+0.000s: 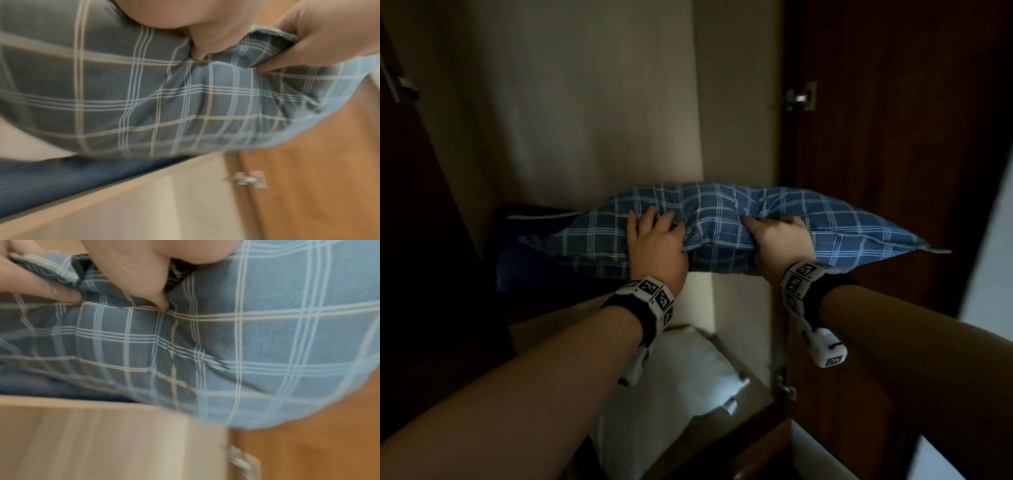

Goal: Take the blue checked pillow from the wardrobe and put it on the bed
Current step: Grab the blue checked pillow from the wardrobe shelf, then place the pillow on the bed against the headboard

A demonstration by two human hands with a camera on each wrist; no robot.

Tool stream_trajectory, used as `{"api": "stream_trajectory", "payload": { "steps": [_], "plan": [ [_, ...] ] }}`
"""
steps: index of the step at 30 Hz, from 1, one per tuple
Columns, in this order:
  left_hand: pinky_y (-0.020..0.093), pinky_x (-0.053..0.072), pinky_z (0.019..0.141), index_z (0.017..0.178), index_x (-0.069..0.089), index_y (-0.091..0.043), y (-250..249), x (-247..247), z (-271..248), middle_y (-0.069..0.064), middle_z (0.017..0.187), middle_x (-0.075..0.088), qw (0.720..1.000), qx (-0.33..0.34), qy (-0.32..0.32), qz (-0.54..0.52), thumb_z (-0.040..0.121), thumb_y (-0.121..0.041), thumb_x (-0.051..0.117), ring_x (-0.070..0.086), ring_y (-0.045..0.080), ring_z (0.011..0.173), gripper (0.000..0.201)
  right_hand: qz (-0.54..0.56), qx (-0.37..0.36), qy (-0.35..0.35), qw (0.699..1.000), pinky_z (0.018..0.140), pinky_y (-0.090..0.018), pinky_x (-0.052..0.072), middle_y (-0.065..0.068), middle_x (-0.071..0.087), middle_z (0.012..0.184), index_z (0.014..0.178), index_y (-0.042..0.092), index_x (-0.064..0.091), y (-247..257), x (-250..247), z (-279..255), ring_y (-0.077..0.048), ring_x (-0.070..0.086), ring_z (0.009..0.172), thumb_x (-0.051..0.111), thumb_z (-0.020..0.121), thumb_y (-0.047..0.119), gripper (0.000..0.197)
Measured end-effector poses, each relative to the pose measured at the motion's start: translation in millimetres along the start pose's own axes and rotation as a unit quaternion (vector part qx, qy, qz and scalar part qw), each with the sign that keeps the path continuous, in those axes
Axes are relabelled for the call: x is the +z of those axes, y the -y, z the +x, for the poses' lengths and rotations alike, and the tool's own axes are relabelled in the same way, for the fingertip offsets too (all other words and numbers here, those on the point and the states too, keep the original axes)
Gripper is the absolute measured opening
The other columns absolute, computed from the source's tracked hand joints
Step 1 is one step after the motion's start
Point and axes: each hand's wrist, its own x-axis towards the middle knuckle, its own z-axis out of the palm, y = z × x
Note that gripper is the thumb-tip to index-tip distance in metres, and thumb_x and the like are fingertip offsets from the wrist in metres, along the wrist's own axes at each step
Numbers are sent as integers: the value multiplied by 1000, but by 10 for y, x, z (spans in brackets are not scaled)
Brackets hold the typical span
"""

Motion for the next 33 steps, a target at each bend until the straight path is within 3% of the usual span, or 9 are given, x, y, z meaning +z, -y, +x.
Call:
{"api": "stream_trajectory", "payload": {
  "steps": [3,6,10,13,16,21,23,26,33],
  "plan": [
    [55,10,122,127,67,-17,-502,-158,-251,3,143,56,999,39,7,-20,82,-16,67,36,32,141,45,-32,38,39,998,99,-38,41,-1,72,108,139,25,46,-254,-334,-611,-25,67,100,59,85,19,56],
    [50,24,116,114,73,-18,-1101,-299,-556,1,131,65,996,72,27,-52,83,-15,62,49,29,129,33,-43,97,69,992,96,-39,41,0,73,105,136,28,49,-545,-595,-1298,-25,68,97,56,85,13,53],
    [44,46,90,82,70,-18,-1974,-337,-1218,4,94,71,981,102,119,-111,81,-11,57,63,31,95,15,-60,167,123,976,94,-37,42,1,73,100,126,31,56,-1014,-773,-2387,-25,68,95,55,82,10,49],
    [43,51,78,81,71,-17,-2642,-273,-1929,5,85,69,957,136,206,-150,92,-21,56,65,31,85,19,-66,227,197,952,93,-35,42,0,74,97,112,29,62,-1261,-941,-3404,-25,68,95,53,83,10,36],
    [35,44,66,79,72,-17,-3273,-277,-2609,3,75,69,926,186,279,-175,99,-30,50,66,27,72,32,-72,292,240,923,88,-35,42,1,74,93,100,28,64,-1431,-1168,-4368,-24,69,90,53,84,9,26],
    [34,48,68,81,71,-16,-4223,-405,-3633,1,71,66,842,292,380,-247,97,-25,52,62,26,69,26,-63,428,299,851,76,-30,36,1,74,99,103,29,66,-1456,-1691,-5942,-25,66,96,53,88,12,27],
    [35,47,68,81,71,-17,-4579,-560,-4043,1,73,66,805,354,395,-267,98,-23,50,64,27,72,28,-66,486,310,814,79,-32,42,2,74,102,105,30,66,-1386,-1955,-6530,-25,66,98,54,90,21,21],
    [41,51,78,89,70,-16,-4982,-824,-4663,3,87,66,747,425,405,-311,100,-22,46,65,29,81,27,-88,552,320,765,84,-34,45,3,72,108,112,32,65,-1196,-2366,-7270,-25,65,100,55,91,24,25],
    [47,57,75,77,64,-19,-5746,-1469,-5914,6,81,68,616,483,502,-367,98,-24,45,66,32,77,29,-160,652,340,658,89,-34,45,2,70,113,118,36,64,-824,-3213,-8529,-25,63,103,55,88,16,37]
  ]
}}
